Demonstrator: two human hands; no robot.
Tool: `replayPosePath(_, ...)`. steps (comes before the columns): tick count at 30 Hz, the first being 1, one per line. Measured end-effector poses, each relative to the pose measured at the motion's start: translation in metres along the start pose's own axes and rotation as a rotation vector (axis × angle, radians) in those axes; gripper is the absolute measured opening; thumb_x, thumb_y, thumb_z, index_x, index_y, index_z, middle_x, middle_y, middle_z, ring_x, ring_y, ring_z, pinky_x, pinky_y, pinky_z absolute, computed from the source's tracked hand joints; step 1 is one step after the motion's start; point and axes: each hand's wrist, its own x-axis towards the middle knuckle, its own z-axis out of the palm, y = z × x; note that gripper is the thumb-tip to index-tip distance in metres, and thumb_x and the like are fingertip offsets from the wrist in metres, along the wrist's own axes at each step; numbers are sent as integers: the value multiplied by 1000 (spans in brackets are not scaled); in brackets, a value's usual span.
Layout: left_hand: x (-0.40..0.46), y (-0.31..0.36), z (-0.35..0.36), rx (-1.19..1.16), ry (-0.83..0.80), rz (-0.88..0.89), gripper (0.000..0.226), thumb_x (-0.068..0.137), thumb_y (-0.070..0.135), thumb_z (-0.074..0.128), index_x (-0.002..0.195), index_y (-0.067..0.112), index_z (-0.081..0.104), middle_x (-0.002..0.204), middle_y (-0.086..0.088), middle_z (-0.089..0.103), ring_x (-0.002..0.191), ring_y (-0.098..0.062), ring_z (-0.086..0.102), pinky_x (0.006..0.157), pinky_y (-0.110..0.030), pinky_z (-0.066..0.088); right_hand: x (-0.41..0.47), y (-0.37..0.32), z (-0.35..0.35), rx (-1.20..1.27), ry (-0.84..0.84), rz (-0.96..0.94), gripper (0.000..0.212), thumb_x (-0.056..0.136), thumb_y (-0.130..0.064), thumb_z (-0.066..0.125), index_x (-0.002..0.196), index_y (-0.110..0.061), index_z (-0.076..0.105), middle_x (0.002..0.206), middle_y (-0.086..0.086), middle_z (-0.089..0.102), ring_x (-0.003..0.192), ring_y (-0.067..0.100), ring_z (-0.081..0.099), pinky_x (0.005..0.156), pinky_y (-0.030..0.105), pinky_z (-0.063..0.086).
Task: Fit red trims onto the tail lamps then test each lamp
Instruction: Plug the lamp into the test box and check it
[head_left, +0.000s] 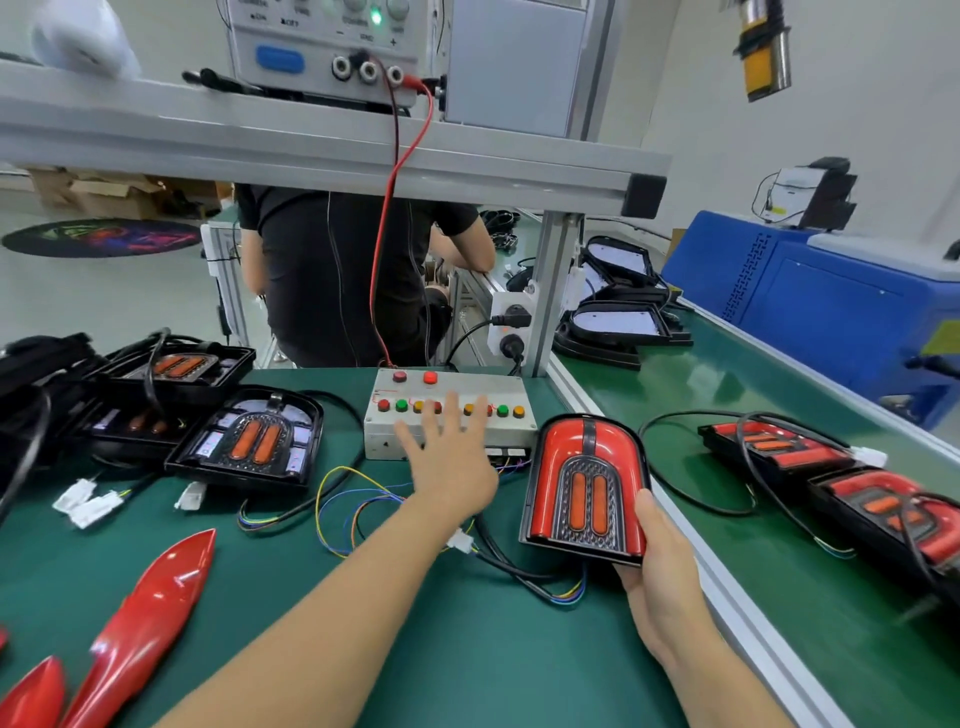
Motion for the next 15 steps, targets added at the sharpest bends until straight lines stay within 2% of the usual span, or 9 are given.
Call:
replayPosePath(4, 7, 19, 2, 78, -49, 52, 77, 89, 20, 49, 151, 33, 4, 160, -7, -7, 145, -36, -13, 109, -63, -12, 1, 0, -1, 15, -12, 12, 33, 103, -34, 42, 106, -16, 69, 99, 6, 75, 86, 16, 72, 81, 36, 50)
replayPosePath(8, 9, 22, 2, 106, -82, 7, 83, 84, 34, 52, 150, 39, 1, 159, -11, -14, 141, -44, -18, 104, -67, -17, 1, -1, -1, 26, -28, 13, 32, 102, -33, 43, 103, -16, 70, 98, 6, 76, 84, 15, 73, 78, 35, 49)
replayPosePath(15, 14, 18, -4, 107, -142, -70, 94, 74, 53, 56, 147, 46, -3, 157, -12, -21, 139, -50, -18, 99, -74, -11, 1, -2, -3, 14, -56, 27, 33, 103, -33, 41, 108, -16, 69, 101, 6, 75, 89, 16, 72, 82, 35, 49)
